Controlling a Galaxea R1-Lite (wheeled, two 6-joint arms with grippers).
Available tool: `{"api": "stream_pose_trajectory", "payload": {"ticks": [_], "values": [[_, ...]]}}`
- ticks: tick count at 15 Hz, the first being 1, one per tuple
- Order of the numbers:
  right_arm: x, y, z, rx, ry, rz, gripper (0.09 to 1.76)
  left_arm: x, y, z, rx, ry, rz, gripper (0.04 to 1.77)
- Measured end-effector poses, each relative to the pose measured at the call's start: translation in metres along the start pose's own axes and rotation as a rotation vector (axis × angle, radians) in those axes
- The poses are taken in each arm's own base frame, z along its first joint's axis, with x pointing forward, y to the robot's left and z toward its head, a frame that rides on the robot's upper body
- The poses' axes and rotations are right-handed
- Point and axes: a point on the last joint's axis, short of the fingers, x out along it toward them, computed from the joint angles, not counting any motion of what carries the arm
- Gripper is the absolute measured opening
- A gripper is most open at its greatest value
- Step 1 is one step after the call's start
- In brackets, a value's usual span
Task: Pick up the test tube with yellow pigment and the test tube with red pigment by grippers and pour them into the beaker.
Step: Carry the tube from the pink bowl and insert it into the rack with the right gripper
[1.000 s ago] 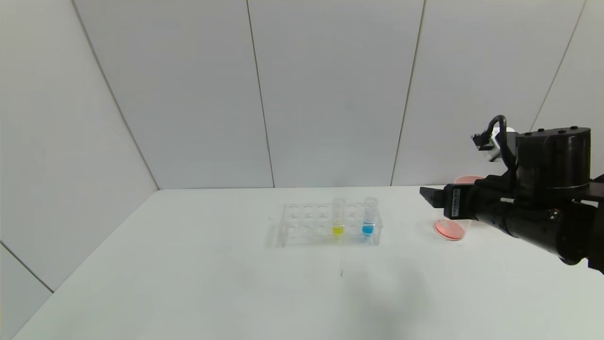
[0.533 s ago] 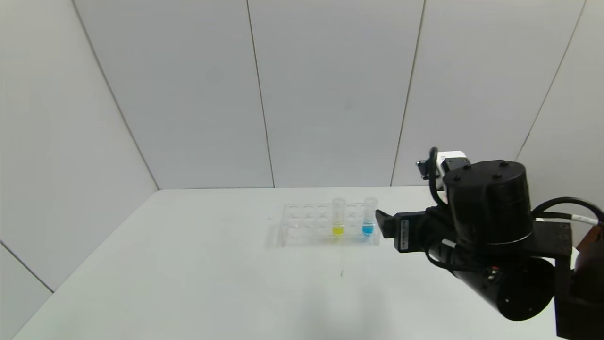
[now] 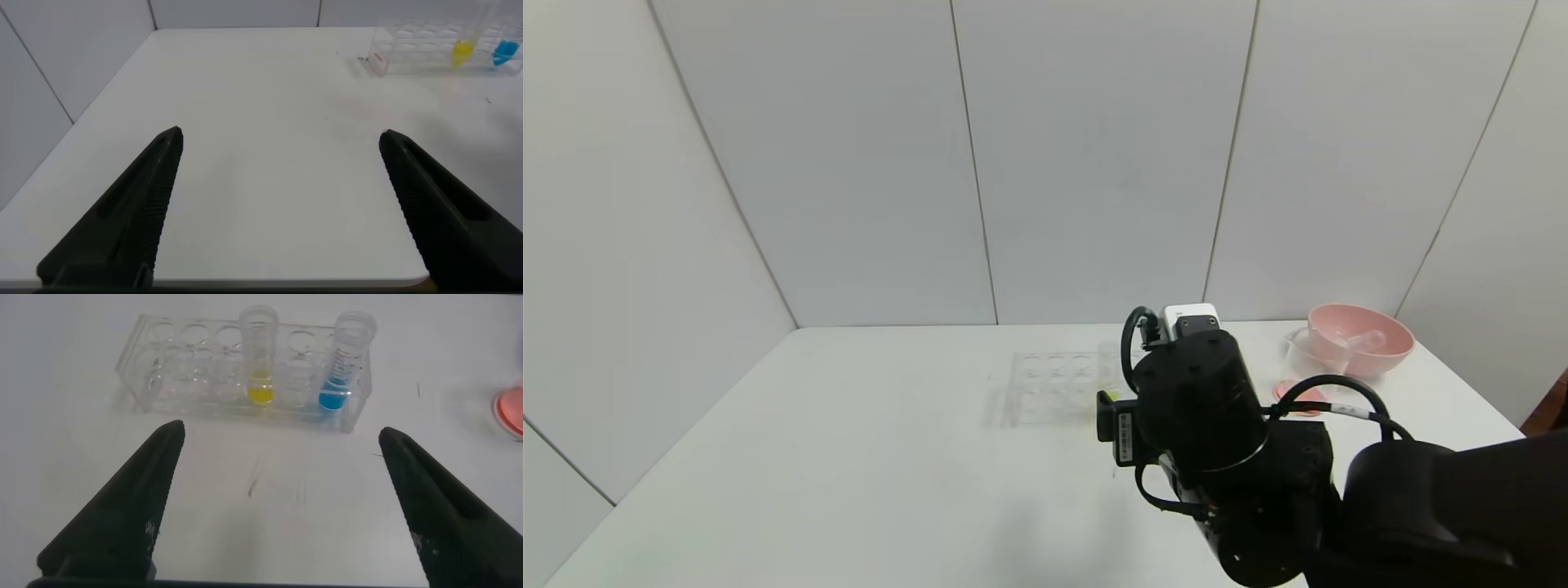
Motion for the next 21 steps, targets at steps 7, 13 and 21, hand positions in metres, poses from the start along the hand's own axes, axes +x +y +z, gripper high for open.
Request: {"api": "stream_pose_trajectory", "payload": {"ticks": [7, 13, 21], "values": [[0.035, 0.022, -0.017, -0.002, 0.024, -0.011, 1.7, 0.0, 0.0, 0.0, 0.0, 0.0, 0.0, 1.72], [0.065, 0.031, -0.023, 0.001, 0.032, -0.038, 1.7, 0.0, 0.0, 0.0, 0.0, 0.0, 0.0, 1.72], [0.118, 0.032, -0.02, 0.032, -0.003, -0.094, 1.7, 0.0, 0.0, 0.0, 0.0, 0.0, 0.0, 1.72]]}}
